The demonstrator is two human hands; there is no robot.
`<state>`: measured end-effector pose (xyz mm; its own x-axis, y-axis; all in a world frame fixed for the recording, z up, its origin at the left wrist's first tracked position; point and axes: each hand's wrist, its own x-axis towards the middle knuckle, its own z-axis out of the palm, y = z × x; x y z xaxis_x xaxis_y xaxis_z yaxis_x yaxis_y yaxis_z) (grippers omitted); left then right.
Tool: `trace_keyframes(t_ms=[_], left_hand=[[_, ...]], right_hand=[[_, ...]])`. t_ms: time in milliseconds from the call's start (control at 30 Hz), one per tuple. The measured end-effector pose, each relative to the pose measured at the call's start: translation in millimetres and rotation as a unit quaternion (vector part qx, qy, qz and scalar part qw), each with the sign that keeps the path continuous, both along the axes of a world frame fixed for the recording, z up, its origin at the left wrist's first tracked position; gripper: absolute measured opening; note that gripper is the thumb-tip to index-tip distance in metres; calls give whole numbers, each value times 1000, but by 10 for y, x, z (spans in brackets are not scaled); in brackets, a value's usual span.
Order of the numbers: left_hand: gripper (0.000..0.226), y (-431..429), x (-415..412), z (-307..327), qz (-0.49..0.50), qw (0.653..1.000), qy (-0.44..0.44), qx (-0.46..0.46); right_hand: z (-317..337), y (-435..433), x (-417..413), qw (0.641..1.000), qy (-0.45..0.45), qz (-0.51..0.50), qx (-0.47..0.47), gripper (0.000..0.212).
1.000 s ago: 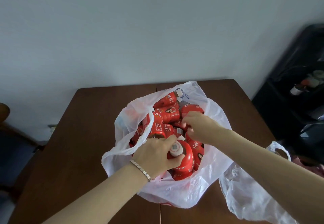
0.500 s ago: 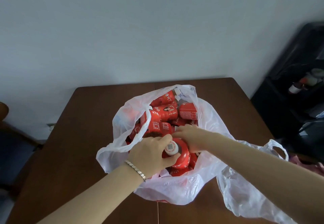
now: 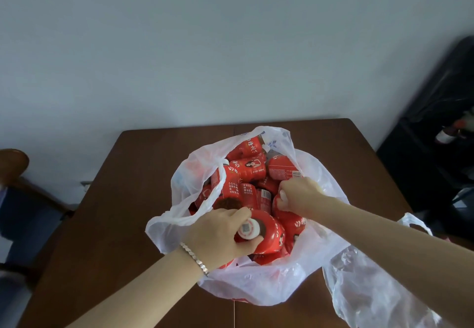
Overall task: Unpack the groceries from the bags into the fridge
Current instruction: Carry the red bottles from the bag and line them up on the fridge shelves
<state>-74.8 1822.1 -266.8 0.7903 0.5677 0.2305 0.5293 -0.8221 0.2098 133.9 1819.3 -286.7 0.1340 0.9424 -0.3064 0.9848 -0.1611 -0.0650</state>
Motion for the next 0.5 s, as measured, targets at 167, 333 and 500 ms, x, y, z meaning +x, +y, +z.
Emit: trace_keyframes(t_ms=[167,333,500], left_hand=[[42,-42,47,121,21,1000,5,22],[39,-40,128,442,76,996,9,46],[42,12,271,868,114,988,-11,108]], right_hand=[[210,-484,73,991,57,-46,113,29],[462,-641,30,951,77,-46,295,22],[995,-688,-64,903,51,-40,425,23]])
